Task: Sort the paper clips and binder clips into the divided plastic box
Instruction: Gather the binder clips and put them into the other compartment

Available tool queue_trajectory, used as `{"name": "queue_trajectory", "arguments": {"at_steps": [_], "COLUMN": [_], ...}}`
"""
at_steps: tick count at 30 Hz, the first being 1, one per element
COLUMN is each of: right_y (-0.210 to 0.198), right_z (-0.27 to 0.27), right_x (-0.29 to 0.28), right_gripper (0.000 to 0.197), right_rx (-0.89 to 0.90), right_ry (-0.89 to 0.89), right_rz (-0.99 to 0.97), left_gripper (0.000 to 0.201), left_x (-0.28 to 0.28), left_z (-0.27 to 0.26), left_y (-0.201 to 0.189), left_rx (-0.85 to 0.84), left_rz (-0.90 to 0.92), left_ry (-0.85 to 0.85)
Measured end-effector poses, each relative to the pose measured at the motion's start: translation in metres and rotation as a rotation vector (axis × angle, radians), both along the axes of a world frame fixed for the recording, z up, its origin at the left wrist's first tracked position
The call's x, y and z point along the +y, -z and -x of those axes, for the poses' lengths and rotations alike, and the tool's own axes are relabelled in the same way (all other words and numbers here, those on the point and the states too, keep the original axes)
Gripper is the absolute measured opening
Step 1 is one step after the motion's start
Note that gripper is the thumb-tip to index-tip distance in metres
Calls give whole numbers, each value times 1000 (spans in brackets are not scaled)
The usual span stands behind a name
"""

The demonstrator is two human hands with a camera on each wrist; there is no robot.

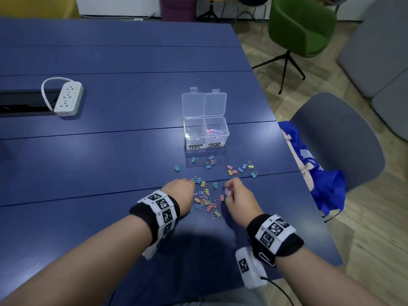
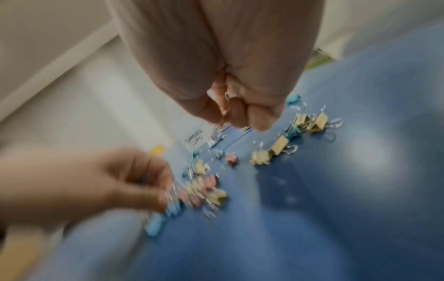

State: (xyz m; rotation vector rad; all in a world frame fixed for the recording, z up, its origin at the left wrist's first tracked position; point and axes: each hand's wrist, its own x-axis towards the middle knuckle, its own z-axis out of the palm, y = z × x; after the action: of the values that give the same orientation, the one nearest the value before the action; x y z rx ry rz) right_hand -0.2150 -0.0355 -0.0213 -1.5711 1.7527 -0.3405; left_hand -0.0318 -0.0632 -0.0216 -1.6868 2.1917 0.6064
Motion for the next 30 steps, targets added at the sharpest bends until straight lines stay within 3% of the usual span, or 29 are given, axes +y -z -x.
{"name": "queue_trajectory", "arguments": {"at_steps": [3, 6, 8, 9, 12, 14, 21, 25, 30], "right_y": [-7, -14, -16, -16, -15, -17, -15, -9, -4], "right_z": [1, 1, 0, -2, -10, -18, -25, -27, -25], "right_x": [-6, -9, -11, -13, -17, -17, -21, -22, -30], "right_gripper": [25, 26, 25, 26, 19, 20, 28, 11, 12], "right_rx": [-412, -886, -918, -806, -173, 63, 122, 281, 427], "right_ry": [308, 589, 586, 512, 52, -174, -418, -611, -630], "right_rz": [-135, -273, -328, -313, -170, -120, -99, 7, 73], "left_gripper": [15, 13, 4, 5, 20, 23, 19, 24, 30], "left_x": [-3, -2, -1, -1, -1, -1, 2, 3, 1], "left_z": [-10, -19, -22, -22, -21, -19, -13, -12, -10], "left_y": [0, -1, -1, -1, 1, 0, -6, -5, -4], "left_rx": [62, 103, 121, 122, 101, 89, 36, 4, -10], "left_rz": [63, 109, 109, 109, 94, 82, 91, 86, 21], "left_ry": [-24, -28, -55, -72, -116, -135, -104, -74, -57]}}
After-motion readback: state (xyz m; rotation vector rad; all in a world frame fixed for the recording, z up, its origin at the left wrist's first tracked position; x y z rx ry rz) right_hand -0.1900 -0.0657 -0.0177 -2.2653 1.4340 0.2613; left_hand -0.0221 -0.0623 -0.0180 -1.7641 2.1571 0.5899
